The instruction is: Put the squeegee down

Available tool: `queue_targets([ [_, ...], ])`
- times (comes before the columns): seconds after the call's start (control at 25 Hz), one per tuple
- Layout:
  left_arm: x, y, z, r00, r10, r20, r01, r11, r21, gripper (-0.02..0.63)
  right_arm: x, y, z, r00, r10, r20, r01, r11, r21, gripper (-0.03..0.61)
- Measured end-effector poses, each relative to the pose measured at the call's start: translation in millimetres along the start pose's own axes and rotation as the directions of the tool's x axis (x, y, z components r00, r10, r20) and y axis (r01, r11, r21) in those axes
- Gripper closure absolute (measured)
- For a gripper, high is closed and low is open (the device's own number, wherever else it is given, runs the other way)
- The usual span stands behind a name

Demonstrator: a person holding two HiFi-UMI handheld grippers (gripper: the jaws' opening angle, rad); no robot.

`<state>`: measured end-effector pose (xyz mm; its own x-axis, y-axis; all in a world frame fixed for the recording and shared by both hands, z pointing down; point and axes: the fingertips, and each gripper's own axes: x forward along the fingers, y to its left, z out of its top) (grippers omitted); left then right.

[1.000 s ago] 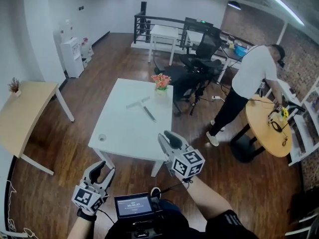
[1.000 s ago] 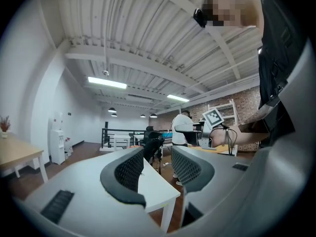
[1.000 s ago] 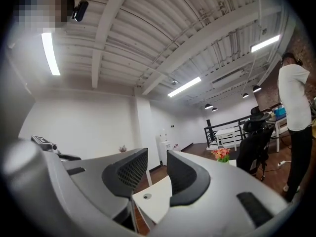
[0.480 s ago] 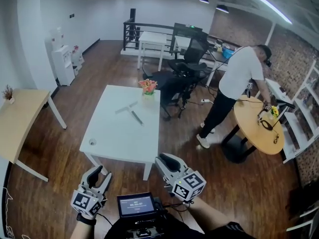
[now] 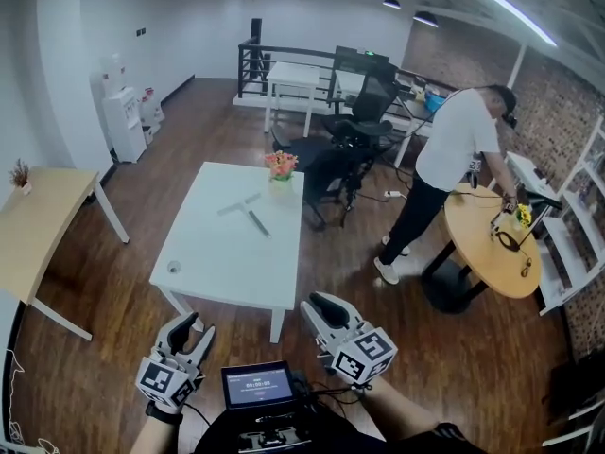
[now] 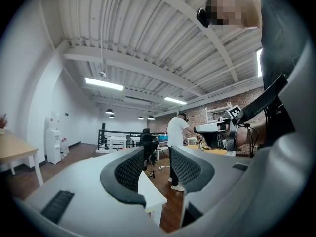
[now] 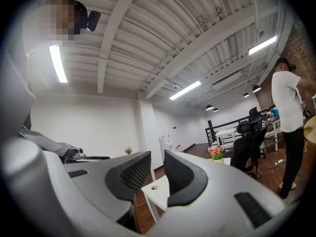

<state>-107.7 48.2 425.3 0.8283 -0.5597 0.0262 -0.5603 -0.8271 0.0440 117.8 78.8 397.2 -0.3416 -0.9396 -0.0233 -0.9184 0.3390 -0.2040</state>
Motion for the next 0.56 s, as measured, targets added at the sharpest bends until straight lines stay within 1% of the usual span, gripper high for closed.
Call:
queue_targets([
  [0.16, -1, -6, 5, 1.000, 0.006, -0.016, -0.006, 1.000, -0.004, 0.434, -1, 3, 5, 1.000, 0.015, 0.004, -0.015, 1.000, -0.004, 0.469],
  [0.28, -2, -11, 9, 1.000, 0.006, -0.001, -0.006, 1.000, -0.006, 0.434, -2, 5, 6, 1.000, 0.025, 0.003, -0.025, 1.000, 0.003, 0.469],
  [0.56, 0, -15, 12, 1.000, 0.010, 0.003, -0.010, 1.000, -0.007, 0.434, -6, 0, 4, 1.000, 0.025, 0.003, -0.025, 1.000, 0.007, 0.469],
])
